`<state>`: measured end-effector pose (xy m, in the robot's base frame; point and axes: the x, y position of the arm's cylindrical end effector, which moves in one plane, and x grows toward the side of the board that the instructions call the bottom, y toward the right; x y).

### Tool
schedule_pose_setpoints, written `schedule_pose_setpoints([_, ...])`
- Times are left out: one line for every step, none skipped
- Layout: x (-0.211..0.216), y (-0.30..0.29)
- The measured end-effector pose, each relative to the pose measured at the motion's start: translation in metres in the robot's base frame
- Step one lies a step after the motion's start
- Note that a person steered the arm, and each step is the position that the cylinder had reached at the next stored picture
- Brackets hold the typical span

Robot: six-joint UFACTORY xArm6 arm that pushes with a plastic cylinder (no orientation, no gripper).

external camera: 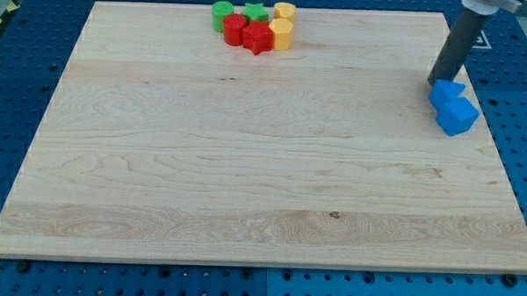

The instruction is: Separate group of blocks

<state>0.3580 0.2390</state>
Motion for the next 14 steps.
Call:
schedule_pose_setpoints([-0.026,-0.020])
schedule_pose_setpoints([-0.027,-0.018])
schedule_pose_setpoints([-0.036,-0.018])
schedule_pose_setpoints([-0.109,-0.026])
schedule_pose_setpoints([-0.127,-0.034])
schedule_pose_setpoints([-0.119,-0.039])
schedule_pose_setpoints([-0.070,-0.100])
schedule_pose_setpoints([-0.016,-0.179])
schedule_pose_setpoints([-0.002,-0.253])
schedule_pose_setpoints([-0.041,-0.364])
schedule_pose_setpoints([-0.089,-0.465])
schedule_pose_setpoints([-0.158,-0.498])
schedule_pose_setpoints([-0.167,-0.473])
schedule_pose_setpoints([-0.166,-0.357])
